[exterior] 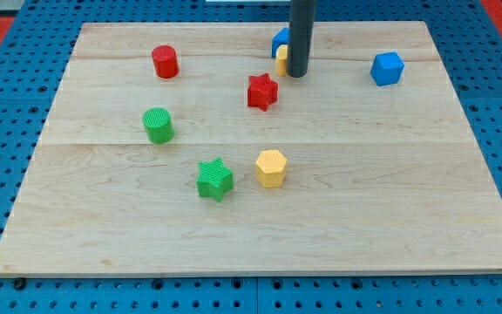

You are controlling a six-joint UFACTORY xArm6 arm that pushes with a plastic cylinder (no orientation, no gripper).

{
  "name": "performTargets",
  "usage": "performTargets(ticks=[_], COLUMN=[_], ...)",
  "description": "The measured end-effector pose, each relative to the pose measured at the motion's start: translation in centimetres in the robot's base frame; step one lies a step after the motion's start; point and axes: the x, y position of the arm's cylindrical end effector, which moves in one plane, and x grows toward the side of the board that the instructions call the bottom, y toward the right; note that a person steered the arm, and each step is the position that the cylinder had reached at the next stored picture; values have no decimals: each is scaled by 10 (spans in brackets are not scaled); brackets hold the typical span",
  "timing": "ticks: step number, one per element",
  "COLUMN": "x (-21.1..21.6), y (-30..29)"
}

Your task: Slightly push the blue triangle and yellow heart towards the left of the board

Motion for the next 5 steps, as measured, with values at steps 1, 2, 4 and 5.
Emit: performTargets(ticks=[1, 2, 4, 5], x=[-9, -43, -31, 2], y=[63, 70, 226, 193])
